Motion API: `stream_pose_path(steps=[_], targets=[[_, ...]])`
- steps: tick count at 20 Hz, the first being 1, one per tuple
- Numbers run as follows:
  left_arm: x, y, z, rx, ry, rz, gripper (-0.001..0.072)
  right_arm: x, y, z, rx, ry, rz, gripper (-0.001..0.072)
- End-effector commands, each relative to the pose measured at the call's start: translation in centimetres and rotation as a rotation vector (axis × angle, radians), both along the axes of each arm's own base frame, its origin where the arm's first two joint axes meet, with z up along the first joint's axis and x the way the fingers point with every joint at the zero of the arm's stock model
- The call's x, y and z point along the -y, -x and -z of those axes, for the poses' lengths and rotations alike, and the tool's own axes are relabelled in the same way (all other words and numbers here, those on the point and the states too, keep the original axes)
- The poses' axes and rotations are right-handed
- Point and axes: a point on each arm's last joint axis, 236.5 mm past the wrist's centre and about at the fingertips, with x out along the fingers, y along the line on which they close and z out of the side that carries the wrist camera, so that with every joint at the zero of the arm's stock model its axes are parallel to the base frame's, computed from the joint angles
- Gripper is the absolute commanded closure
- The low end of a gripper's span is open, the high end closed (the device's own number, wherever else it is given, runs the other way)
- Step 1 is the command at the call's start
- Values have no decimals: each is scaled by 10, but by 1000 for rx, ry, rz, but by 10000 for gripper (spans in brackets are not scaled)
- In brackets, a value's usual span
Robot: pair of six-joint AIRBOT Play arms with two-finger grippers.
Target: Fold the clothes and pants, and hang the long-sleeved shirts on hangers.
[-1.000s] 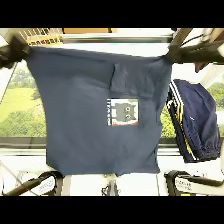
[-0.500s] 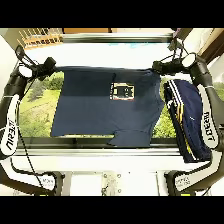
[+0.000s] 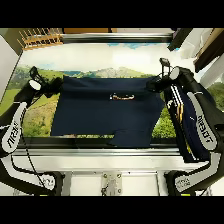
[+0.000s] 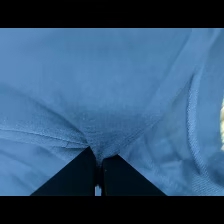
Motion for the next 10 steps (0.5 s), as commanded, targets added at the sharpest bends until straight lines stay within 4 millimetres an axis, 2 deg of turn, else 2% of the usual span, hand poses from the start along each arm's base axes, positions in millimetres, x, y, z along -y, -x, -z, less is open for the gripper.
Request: stream_pose_path(steps=[1, 2, 3, 4, 5, 7, 8, 9, 10], targets=[[6, 22, 25, -78, 17, 14, 697, -10, 24, 20, -83, 4, -27, 693], [8, 25, 25, -89, 24, 21, 682, -13, 29, 20, -105, -7, -31, 682], [9, 25, 19, -87, 26, 27, 434, -14, 34, 17, -118, -7, -47, 657], [9, 24, 7, -63, 21, 27, 231, -12, 39, 10, -116, 3, -85, 407], [5, 22, -11, -28, 16, 21, 194, -9, 42, -3, -104, 7, -95, 173], [-4, 31, -50, 24, -2, 29, 193, 6, 49, -41, -58, 20, -82, 146], [-9, 45, -63, 29, -19, 51, 193, 14, 56, -62, -32, 28, -72, 146], [-13, 64, -68, 13, -30, 63, 194, 19, 64, -82, -4, 29, -62, 146], [-20, 90, -64, -26, -57, 68, 194, 23, 76, -99, 25, 29, -53, 147]])
